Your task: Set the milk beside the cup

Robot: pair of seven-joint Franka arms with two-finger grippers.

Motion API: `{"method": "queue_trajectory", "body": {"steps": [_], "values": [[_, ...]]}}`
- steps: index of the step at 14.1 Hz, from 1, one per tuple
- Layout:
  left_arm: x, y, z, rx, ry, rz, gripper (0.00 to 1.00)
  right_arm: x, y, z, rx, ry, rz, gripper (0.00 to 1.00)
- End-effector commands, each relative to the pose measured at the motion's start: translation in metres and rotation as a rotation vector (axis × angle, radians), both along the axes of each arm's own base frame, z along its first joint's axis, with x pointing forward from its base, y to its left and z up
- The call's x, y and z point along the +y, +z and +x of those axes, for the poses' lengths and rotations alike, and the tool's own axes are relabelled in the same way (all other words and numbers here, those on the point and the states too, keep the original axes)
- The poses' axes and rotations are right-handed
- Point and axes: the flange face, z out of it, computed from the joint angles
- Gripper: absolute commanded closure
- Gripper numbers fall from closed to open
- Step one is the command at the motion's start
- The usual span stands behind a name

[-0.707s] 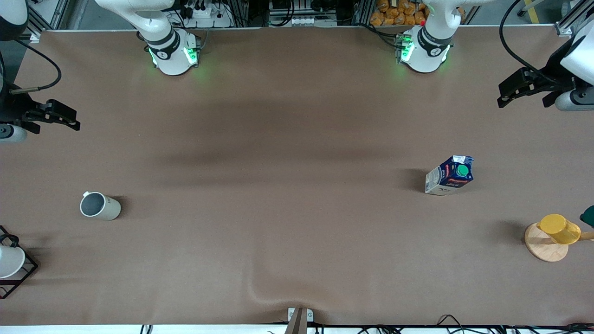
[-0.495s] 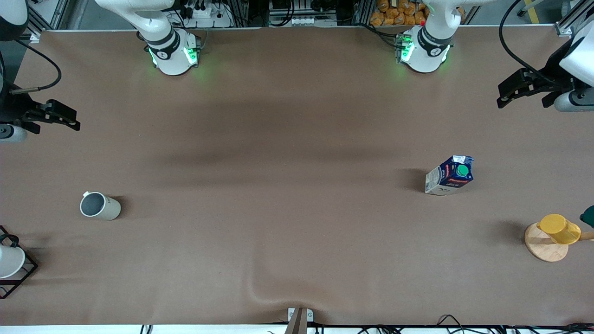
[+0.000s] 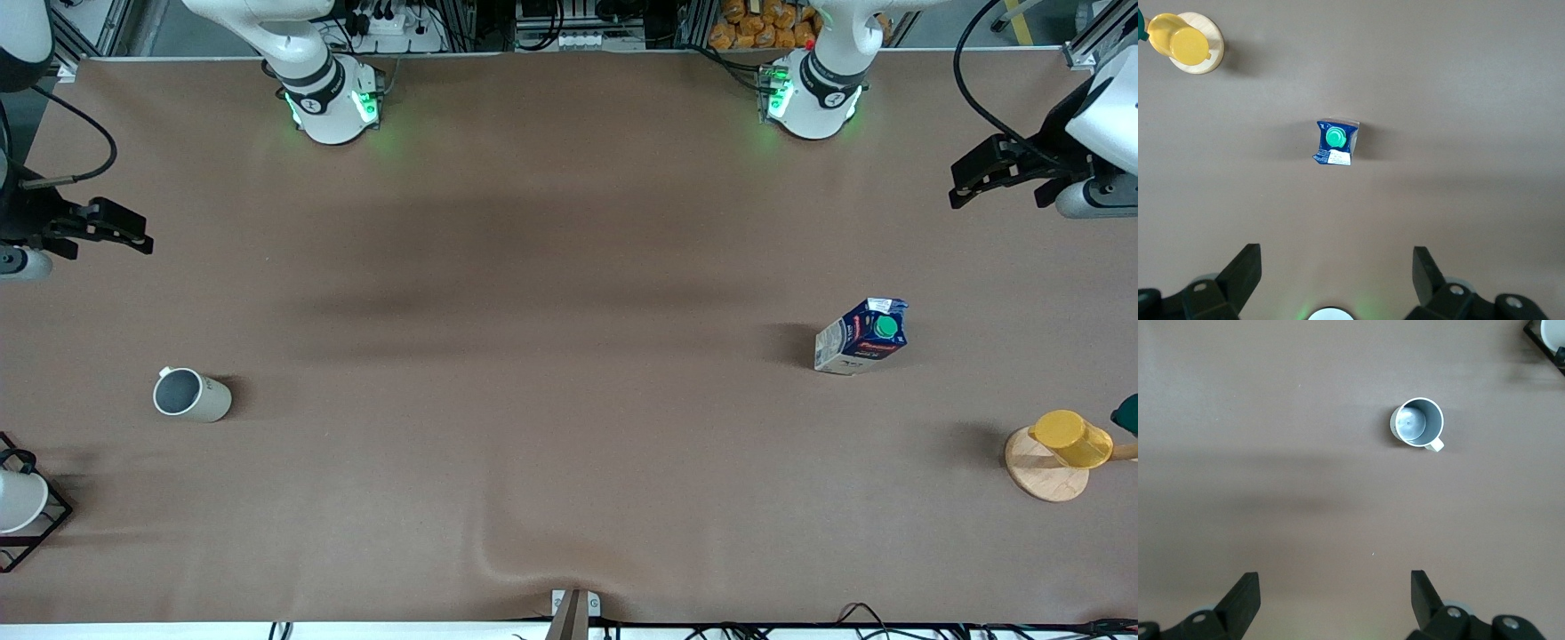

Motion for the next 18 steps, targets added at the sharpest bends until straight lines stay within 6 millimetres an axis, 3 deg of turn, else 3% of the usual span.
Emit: {"method": "queue_trajectory", "body": {"steps": [1,5,13,15,18], "values": [[0.002,0.003,-0.001,-0.012,-0.017,-0.016,0.0,-0.004,-0.01,0.006,0.016,0.009,-0.003,0.0],[0.011,-0.005,0.006,0.002,0.0,-0.019,0.0,-0.006,-0.049,0.029,0.039,0.033,-0.005,0.0],[0.011,-0.062,0.039,0.092,0.015,-0.021,0.0,-0.033,-0.183,0.118,0.052,0.415,0.007,0.0],[0.014,-0.072,0.046,0.105,0.017,-0.017,0.0,-0.074,-0.213,0.128,0.07,0.484,0.031,0.0],[0.019,-0.099,0.058,0.13,0.027,-0.01,0.0,-0.114,-0.249,0.137,0.011,0.645,0.027,0.0]]}}
